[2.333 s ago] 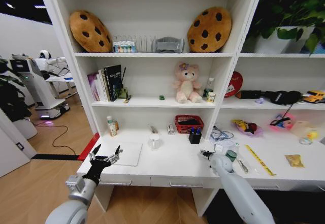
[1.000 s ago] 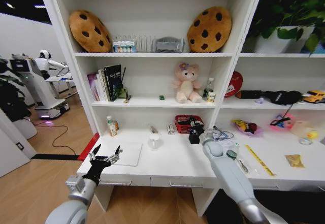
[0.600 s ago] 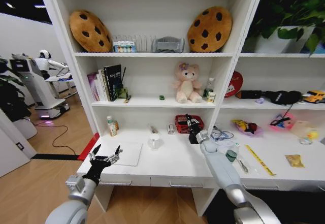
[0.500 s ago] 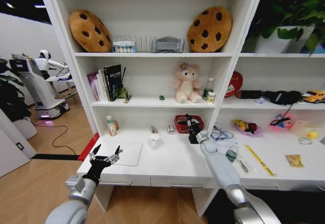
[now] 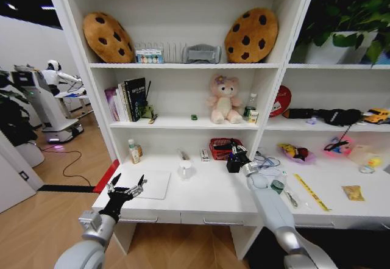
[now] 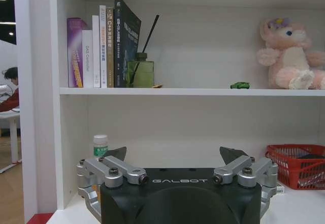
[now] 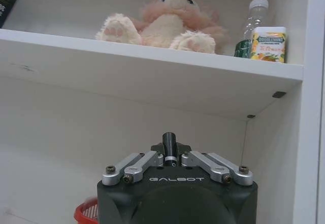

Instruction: Organize the objects on the table.

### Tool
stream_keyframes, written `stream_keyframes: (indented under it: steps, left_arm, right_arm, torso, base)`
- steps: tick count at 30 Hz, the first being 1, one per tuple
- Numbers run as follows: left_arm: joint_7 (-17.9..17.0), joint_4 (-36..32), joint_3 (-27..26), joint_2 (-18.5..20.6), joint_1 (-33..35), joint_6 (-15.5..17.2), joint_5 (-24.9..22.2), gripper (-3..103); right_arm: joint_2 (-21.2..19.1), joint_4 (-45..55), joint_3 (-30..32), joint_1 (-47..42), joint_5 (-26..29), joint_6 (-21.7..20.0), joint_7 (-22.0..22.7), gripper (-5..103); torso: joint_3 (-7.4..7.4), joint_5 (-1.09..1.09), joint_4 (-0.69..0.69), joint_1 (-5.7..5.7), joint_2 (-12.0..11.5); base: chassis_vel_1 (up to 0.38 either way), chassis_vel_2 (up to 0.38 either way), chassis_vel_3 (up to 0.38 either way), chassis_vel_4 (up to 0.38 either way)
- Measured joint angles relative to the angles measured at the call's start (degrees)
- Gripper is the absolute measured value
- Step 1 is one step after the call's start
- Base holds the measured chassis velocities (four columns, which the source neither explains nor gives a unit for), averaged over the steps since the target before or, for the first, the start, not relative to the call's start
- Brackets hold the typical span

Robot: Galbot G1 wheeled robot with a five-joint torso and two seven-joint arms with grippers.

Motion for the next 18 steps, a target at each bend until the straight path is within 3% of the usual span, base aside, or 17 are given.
stream_keyframes:
  steps: [18]
  left_arm:
    - [0.0, 0.0, 0.0, 0.0, 0.0, 0.0, 0.0, 100]
  right_arm:
    - [1.9, -5.4, 0.7, 3.6, 1.5, 1.1, -1.8, 10]
  torso:
    - [0.00, -0.01, 0.01, 0.00, 0.0]
  base:
    - [0.000, 0.000, 0.000, 0.000]
